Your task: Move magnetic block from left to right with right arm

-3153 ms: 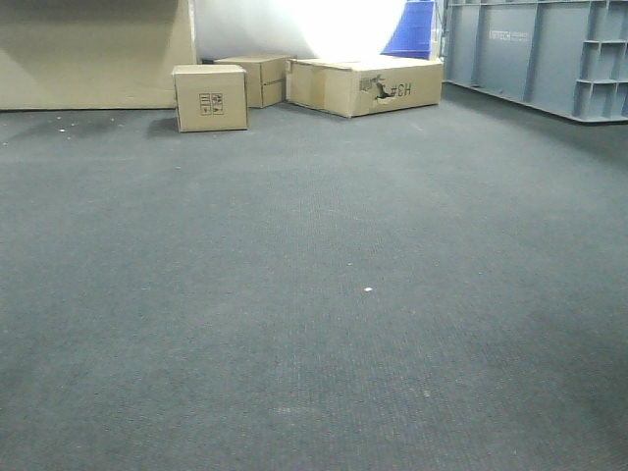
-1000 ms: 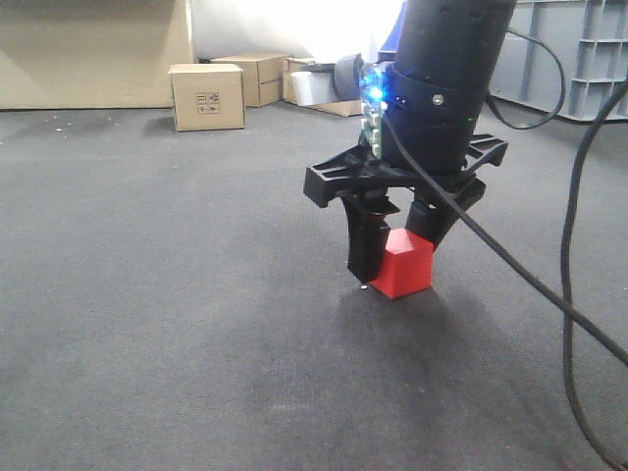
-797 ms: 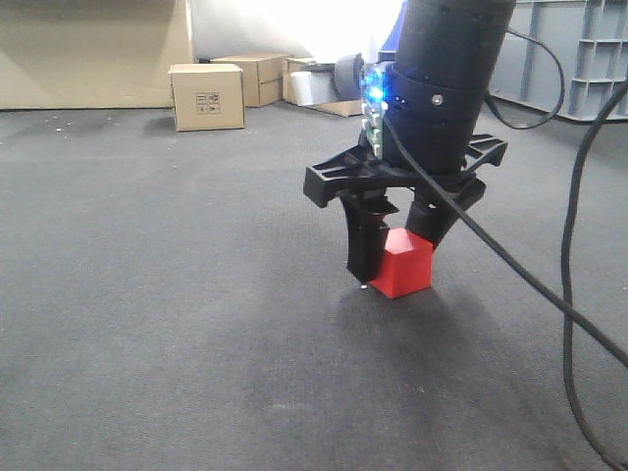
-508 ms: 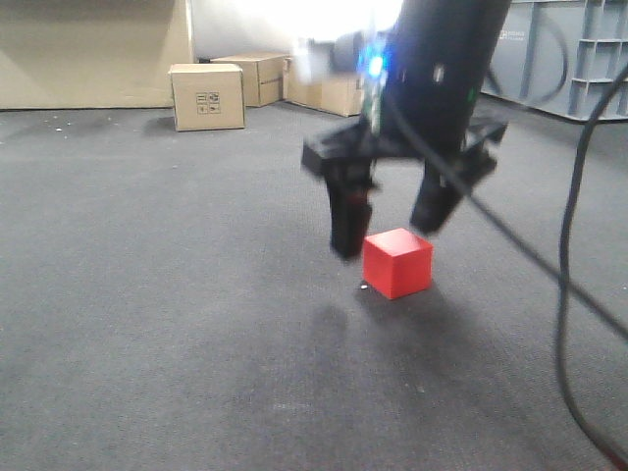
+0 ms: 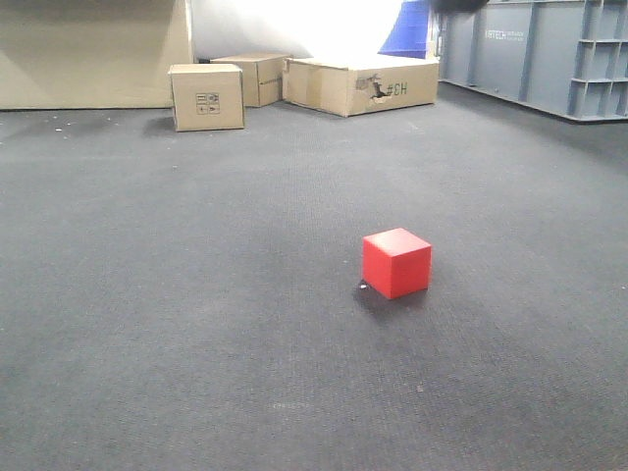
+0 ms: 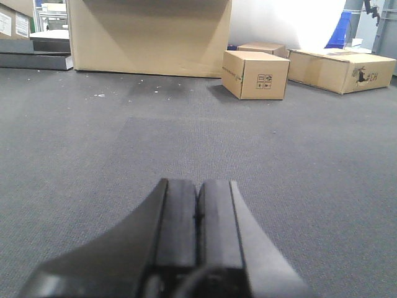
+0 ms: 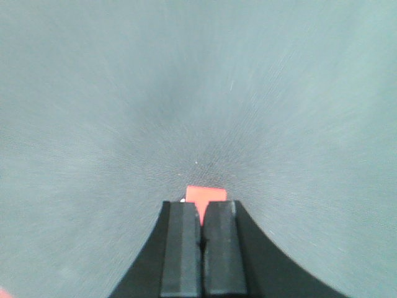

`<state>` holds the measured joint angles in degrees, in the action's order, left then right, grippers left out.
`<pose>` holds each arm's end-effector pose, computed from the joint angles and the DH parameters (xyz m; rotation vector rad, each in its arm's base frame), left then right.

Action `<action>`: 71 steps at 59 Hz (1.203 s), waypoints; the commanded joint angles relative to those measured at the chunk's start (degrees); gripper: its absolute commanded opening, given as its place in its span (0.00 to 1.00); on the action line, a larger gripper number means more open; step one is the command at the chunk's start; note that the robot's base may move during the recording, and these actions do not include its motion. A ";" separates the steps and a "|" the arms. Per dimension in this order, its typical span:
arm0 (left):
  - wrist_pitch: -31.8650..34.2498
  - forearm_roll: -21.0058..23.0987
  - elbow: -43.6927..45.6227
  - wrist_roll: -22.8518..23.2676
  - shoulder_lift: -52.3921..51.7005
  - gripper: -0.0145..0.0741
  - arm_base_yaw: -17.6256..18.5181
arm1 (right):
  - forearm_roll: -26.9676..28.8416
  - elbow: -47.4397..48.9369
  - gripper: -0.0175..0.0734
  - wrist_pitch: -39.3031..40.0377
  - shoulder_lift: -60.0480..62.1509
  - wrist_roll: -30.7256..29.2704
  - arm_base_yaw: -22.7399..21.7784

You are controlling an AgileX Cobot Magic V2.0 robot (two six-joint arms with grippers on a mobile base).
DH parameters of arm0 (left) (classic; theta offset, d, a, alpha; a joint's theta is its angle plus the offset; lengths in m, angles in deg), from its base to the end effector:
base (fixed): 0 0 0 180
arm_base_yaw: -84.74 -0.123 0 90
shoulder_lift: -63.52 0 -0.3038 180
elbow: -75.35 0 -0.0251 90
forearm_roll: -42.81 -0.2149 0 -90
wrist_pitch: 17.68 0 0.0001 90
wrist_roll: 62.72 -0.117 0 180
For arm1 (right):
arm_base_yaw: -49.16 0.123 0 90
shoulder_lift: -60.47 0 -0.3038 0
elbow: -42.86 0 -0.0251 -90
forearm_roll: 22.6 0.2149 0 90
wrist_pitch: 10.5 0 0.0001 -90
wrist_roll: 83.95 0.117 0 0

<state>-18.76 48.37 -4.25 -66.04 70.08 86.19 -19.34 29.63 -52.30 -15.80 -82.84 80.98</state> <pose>0.0278 -0.0009 0.2027 -0.0090 1.5227 -0.0528 0.1934 0.1252 0.3679 -0.5853 2.2419 0.3607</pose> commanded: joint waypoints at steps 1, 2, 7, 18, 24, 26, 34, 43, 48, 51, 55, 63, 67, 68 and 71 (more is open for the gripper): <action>4.79 0.27 -0.54 0.34 -0.70 0.02 -0.06 | -0.27 -3.93 0.26 7.61 8.38 0.00 -0.25; 4.79 0.27 -0.54 0.34 -0.70 0.02 -0.06 | -0.27 -5.04 0.26 8.31 9.51 0.00 -0.25; 4.79 0.27 -0.54 0.34 -0.70 0.02 -0.06 | -0.27 -12.60 0.26 12.48 16.28 0.00 -0.25; 4.79 0.27 -0.54 0.34 -0.70 0.02 -0.06 | -0.27 -27.66 0.26 20.77 30.92 0.00 -0.25; 4.79 0.27 -0.54 0.34 -0.70 0.02 -0.06 | -0.27 -33.89 0.26 23.73 38.40 0.00 -0.25; 4.79 0.27 -0.54 0.34 -0.70 0.02 -0.06 | -0.27 -35.38 0.26 24.65 40.09 0.00 -0.25; 4.79 0.27 -0.54 0.34 -0.70 0.02 -0.06 | -0.29 -39.88 0.26 25.37 46.25 0.00 -0.25; 4.79 0.27 -0.54 0.34 -0.70 0.02 -0.06 | -0.03 -41.18 0.26 22.28 48.53 0.00 -0.25; 4.79 0.27 -0.54 0.34 -0.70 0.02 -0.06 | -0.03 -41.18 0.26 20.69 48.53 0.00 -0.25; 4.79 0.27 -0.54 0.34 -0.70 0.02 -0.06 | -0.03 -41.18 0.26 20.35 48.53 0.00 -0.25; 4.79 0.27 -0.54 0.34 -0.70 0.02 -0.06 | -0.03 -41.18 0.26 20.22 48.53 0.00 -0.25; 4.79 0.27 -0.54 0.34 -0.70 0.02 -0.06 | -0.03 -41.18 0.26 20.42 48.53 0.00 -0.25; 4.79 0.27 -0.54 0.34 -0.70 0.02 -0.06 | -0.03 -41.24 0.26 20.98 48.53 0.00 -0.25; 4.79 0.27 -0.54 0.34 -0.70 0.02 -0.06 | -0.27 -41.27 0.26 21.03 48.53 0.00 -0.25; 4.79 0.27 -0.54 0.34 -0.70 0.02 -0.06 | -1.10 -41.41 0.26 21.66 48.53 0.00 -0.41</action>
<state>-18.76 48.37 -4.25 -66.04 70.08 86.19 -19.48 -13.22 -36.12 33.09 -82.72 80.98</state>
